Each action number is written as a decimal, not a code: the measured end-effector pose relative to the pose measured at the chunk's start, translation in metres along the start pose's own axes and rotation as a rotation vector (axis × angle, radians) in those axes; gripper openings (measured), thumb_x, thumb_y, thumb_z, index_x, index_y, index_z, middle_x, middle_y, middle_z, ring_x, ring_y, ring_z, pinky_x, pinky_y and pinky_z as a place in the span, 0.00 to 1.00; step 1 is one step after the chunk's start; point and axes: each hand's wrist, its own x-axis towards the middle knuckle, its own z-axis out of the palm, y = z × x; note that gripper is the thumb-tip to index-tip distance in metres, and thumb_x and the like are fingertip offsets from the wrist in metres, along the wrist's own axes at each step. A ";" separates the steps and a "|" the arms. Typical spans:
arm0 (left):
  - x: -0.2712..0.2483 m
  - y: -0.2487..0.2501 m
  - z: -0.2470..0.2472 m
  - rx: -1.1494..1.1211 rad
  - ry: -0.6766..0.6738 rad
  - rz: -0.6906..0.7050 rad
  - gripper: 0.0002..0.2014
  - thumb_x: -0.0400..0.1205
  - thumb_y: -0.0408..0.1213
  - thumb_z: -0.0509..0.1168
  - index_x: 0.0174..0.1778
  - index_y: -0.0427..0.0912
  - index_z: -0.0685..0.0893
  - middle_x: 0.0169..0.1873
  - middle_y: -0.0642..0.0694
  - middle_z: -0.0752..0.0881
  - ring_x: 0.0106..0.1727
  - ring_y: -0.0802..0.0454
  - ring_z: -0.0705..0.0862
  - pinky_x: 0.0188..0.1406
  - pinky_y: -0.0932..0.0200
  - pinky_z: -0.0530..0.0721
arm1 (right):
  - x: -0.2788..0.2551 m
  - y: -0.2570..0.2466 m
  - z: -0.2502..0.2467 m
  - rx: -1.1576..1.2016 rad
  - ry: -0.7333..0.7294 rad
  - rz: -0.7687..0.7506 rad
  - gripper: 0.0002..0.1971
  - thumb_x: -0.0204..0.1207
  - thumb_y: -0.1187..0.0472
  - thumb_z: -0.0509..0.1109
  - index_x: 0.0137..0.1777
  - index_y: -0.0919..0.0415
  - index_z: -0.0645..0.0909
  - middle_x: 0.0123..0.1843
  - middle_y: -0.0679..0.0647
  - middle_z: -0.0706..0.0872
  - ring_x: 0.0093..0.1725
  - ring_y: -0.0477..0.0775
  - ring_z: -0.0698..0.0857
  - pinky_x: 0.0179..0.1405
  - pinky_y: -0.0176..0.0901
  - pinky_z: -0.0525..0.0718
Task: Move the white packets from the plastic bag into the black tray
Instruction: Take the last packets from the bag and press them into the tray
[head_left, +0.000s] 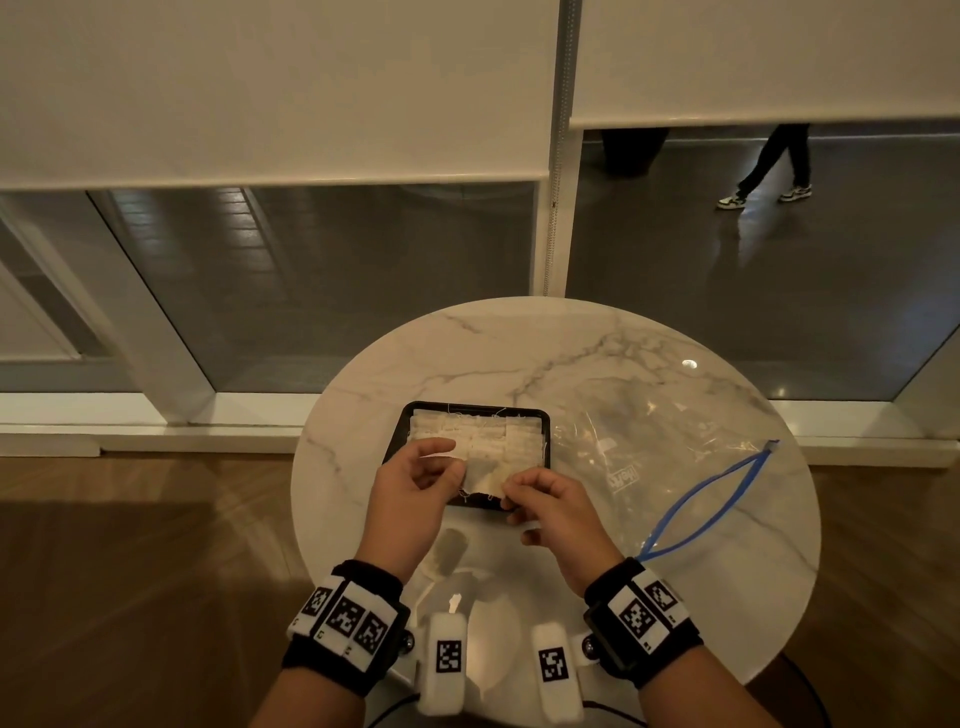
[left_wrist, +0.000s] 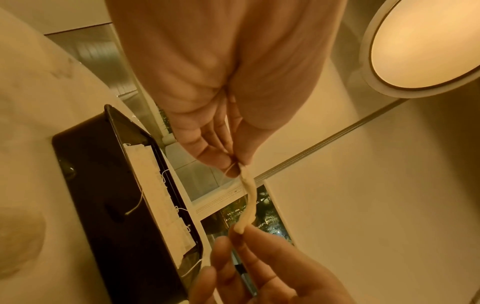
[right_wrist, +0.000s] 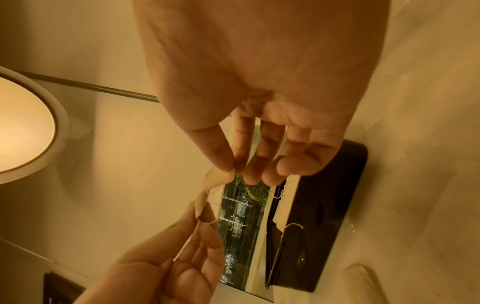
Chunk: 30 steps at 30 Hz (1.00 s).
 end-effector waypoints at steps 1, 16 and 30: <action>0.000 -0.001 0.000 0.026 0.005 0.015 0.11 0.81 0.28 0.73 0.55 0.48 0.86 0.42 0.43 0.92 0.42 0.56 0.90 0.45 0.62 0.88 | 0.000 0.000 0.000 -0.012 -0.004 0.000 0.04 0.80 0.60 0.73 0.44 0.57 0.87 0.42 0.55 0.90 0.40 0.51 0.85 0.34 0.42 0.81; -0.002 -0.002 0.009 0.431 -0.184 0.191 0.06 0.82 0.36 0.74 0.53 0.48 0.88 0.39 0.55 0.90 0.43 0.67 0.87 0.44 0.75 0.82 | 0.000 0.003 -0.001 -0.225 -0.045 -0.307 0.05 0.79 0.65 0.74 0.52 0.58 0.90 0.44 0.54 0.93 0.44 0.48 0.91 0.45 0.40 0.88; -0.002 -0.013 0.009 0.466 -0.267 0.125 0.02 0.83 0.38 0.73 0.45 0.49 0.90 0.37 0.54 0.91 0.41 0.63 0.89 0.45 0.66 0.87 | 0.000 -0.005 -0.005 -0.223 -0.078 -0.346 0.02 0.78 0.64 0.76 0.45 0.58 0.89 0.40 0.55 0.92 0.41 0.52 0.90 0.42 0.40 0.88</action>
